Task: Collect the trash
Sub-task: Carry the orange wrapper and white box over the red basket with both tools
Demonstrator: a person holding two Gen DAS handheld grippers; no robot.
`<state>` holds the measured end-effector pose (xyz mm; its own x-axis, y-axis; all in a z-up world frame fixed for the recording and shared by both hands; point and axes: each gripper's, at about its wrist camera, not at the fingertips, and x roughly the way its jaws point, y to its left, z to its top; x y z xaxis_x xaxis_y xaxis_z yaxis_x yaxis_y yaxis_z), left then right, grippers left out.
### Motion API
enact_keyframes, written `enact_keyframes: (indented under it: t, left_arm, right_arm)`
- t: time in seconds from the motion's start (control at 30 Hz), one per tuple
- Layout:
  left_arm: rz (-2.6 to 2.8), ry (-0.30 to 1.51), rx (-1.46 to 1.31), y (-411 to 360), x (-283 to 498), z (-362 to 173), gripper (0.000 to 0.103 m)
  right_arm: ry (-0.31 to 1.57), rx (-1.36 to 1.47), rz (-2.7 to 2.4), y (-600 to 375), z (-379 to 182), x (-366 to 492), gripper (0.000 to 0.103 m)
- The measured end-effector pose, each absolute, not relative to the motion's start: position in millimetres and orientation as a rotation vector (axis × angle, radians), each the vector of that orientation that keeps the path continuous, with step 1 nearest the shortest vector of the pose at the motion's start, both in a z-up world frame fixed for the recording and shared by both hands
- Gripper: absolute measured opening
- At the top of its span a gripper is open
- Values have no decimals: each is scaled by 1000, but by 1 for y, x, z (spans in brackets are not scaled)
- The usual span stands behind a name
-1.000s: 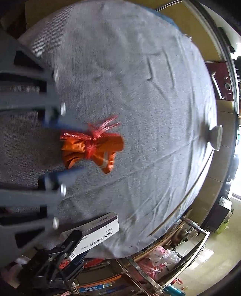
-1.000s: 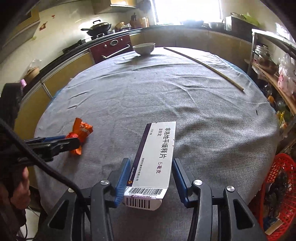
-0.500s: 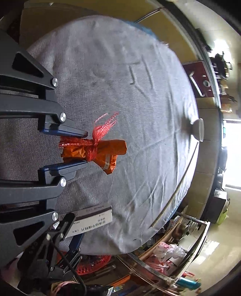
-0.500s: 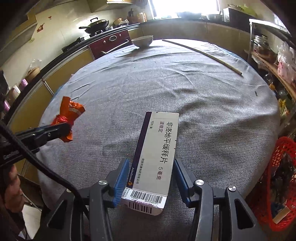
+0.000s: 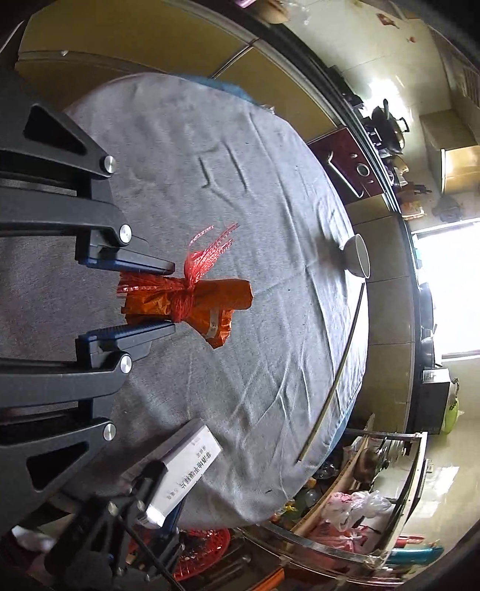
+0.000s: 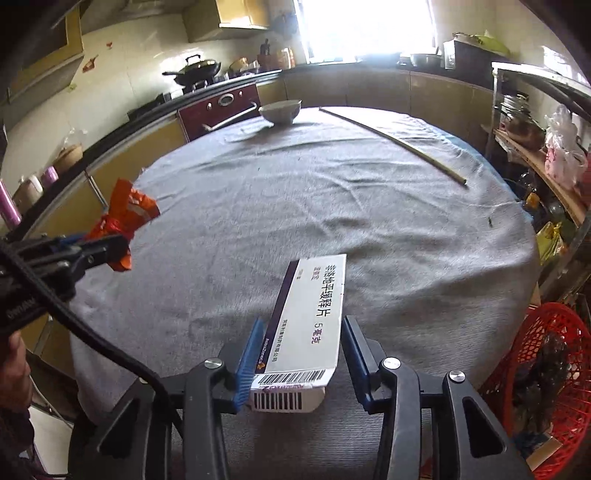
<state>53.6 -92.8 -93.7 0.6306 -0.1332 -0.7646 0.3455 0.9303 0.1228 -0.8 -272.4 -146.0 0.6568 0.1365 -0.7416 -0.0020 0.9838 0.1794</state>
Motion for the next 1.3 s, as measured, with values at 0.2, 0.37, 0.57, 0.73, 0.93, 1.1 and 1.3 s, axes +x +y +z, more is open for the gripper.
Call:
enact_keyframes:
  t: [0.2,0.37,0.57,0.73,0.93,1.1,1.3]
  left_arm:
    - [-272,853,288,-104,62,-96,26]
    - [-271,862,295,-108,66,-101,26]
    - [-261,872,300,-107,70,-109,26]
    - [-248,885,294,-101,75,-115,26]
    - [-237,898,281,-95,78,-121,26]
    - [-225,899,275,-90,80,-122,26]
    - [-215,901,278,-89,79,-121,26]
  right_arm:
    - [864,205,87,-287,-148,2,36]
    - [901,287,116,-297,-157,4,41]
    - [914,361,127,-299,-156,10,59]
    - [967,312,116,-283,-165,21,59]
    - [980,100,60,-252,-169,27,59]
    - [974,-16,49,-238,-172,26,51]
    - [968,-30,60,-237,-171,25,50]
